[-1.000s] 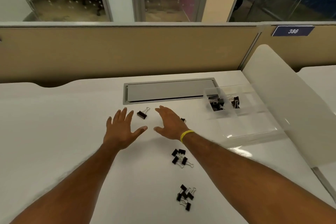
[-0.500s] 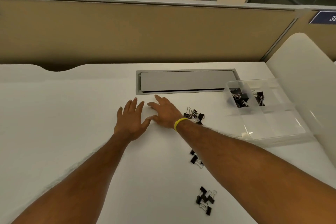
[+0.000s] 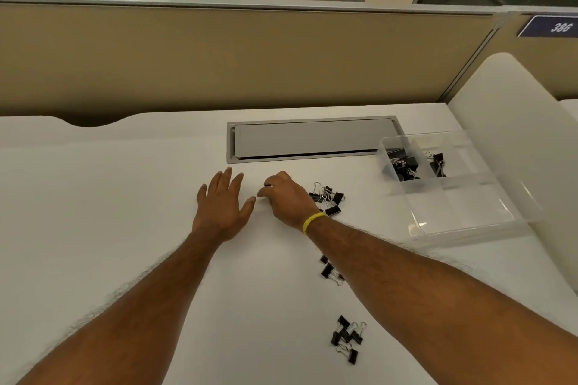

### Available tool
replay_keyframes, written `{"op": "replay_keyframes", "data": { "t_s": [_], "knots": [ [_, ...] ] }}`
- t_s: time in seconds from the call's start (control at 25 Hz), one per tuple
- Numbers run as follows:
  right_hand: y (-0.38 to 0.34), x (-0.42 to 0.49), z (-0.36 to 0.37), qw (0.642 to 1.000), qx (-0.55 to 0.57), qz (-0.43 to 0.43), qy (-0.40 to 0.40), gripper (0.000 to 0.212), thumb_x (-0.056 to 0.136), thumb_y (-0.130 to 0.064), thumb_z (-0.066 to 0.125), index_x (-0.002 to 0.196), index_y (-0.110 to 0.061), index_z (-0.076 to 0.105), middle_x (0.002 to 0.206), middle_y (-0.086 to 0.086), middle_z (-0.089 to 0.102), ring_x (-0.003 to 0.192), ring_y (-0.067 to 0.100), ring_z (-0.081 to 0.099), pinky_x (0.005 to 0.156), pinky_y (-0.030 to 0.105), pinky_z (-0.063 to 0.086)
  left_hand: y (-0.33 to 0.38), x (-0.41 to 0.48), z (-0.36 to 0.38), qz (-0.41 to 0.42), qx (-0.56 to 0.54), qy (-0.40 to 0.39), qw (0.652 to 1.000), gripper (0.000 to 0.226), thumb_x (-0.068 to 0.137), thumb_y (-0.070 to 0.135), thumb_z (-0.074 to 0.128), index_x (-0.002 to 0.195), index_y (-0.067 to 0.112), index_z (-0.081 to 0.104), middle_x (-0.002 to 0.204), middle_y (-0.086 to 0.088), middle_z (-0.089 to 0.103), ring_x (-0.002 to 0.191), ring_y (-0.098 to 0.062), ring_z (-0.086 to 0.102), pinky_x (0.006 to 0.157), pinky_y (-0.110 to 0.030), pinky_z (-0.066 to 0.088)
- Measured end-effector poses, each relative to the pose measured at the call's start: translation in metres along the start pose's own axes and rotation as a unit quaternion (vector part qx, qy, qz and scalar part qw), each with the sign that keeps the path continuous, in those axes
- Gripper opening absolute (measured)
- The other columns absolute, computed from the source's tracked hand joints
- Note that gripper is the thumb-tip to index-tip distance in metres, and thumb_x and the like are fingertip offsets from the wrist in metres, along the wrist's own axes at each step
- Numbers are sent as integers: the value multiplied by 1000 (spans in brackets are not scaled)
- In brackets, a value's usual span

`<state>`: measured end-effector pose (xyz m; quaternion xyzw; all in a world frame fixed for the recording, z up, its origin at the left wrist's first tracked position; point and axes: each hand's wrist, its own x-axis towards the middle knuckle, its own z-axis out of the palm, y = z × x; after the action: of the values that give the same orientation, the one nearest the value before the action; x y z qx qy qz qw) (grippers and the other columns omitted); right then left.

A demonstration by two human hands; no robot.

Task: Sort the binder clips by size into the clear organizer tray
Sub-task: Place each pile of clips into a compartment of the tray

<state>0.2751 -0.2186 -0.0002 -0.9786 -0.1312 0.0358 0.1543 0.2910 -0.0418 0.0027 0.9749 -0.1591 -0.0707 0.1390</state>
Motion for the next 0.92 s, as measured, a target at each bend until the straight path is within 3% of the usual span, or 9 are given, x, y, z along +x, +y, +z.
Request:
{"op": "replay_keyframes", "data": {
  "t_s": [0.16, 0.28, 0.48, 0.6, 0.72, 0.92],
  "knots": [
    [14, -28, -32, 997, 41, 27, 68, 52, 88, 7, 51, 135, -15, 51, 120, 7, 61, 120, 24, 45, 85, 40, 54, 25, 3, -5, 8, 3, -6, 1000, 67, 96, 56, 35, 153, 21, 21, 162, -7, 13, 149, -27, 9, 119, -53, 11],
    [46, -52, -70, 989, 41, 69, 123, 47, 90, 6, 52, 133, -12, 52, 125, 8, 60, 123, 25, 45, 91, 37, 52, 54, 5, -9, 27, 2, 3, 1000, 68, 96, 56, 37, 152, 20, 24, 162, -8, 15, 149, -28, 11, 118, -54, 12],
    [131, -107, -122, 963, 38, 180, 195, 36, 90, 5, 49, 122, -8, 60, 118, 12, 62, 116, 28, 48, 95, 42, 47, 106, 9, -8, 103, 3, 18, 994, 67, 95, 55, 41, 151, 20, 27, 161, -7, 18, 148, -26, 15, 118, -54, 16],
    [182, -138, -134, 947, 22, 262, 187, 36, 89, 4, 49, 119, -11, 62, 116, 10, 63, 113, 29, 50, 93, 43, 48, 136, 13, -5, 129, -5, 20, 991, 66, 95, 53, 42, 151, 21, 27, 161, -5, 19, 148, -25, 16, 118, -52, 15],
    [225, -164, -138, 933, 7, 320, 163, 35, 90, 0, 48, 119, -15, 62, 116, 5, 63, 113, 27, 49, 89, 35, 45, 160, 18, 3, 146, -12, 23, 989, 64, 95, 51, 44, 150, 21, 29, 160, -5, 21, 147, -24, 17, 118, -51, 16],
    [261, -163, -141, 932, 3, 336, 138, 35, 90, -1, 48, 119, -13, 64, 119, 8, 63, 114, 29, 51, 94, 36, 44, 179, 30, 18, 151, -11, 24, 988, 63, 96, 51, 45, 149, 20, 32, 159, -5, 24, 147, -25, 20, 118, -51, 17]
  ]
}}
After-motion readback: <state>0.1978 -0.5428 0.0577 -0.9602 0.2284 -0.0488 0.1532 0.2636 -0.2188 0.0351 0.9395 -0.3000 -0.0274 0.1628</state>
